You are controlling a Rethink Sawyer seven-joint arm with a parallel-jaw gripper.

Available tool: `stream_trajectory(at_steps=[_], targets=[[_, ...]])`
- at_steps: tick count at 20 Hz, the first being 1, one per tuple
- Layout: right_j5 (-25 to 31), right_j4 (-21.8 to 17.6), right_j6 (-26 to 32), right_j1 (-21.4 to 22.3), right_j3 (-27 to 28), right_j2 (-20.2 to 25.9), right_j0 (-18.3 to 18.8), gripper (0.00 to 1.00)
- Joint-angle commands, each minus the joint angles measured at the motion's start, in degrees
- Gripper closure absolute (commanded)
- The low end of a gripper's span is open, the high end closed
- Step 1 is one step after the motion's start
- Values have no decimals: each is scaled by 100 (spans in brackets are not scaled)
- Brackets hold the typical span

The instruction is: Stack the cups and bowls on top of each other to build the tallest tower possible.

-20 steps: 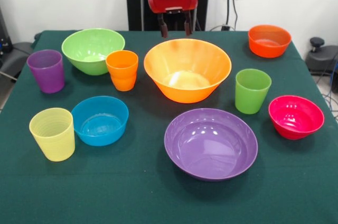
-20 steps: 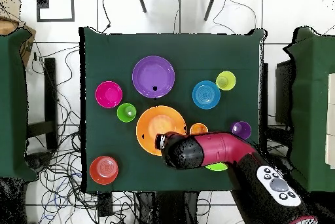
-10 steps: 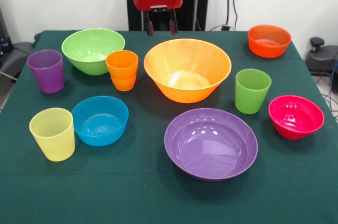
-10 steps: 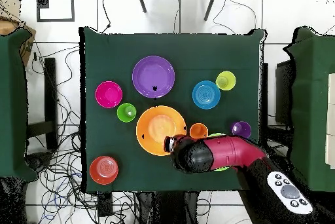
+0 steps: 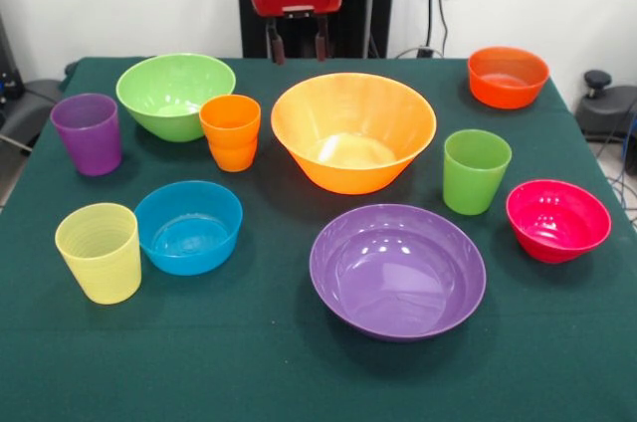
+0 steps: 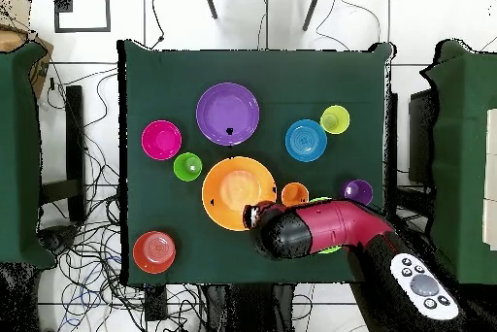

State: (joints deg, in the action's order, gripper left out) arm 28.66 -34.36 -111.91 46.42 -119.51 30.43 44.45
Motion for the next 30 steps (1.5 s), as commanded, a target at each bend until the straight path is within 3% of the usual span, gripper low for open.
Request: stream_trajectory(at_steps=[1,19,30], targets=[[709,-462,705,-39,119,9,-315,0],[928,-405,1129,-523,414,195,318,0],[283,-1043,695,-1043,239,-102,484,0]])
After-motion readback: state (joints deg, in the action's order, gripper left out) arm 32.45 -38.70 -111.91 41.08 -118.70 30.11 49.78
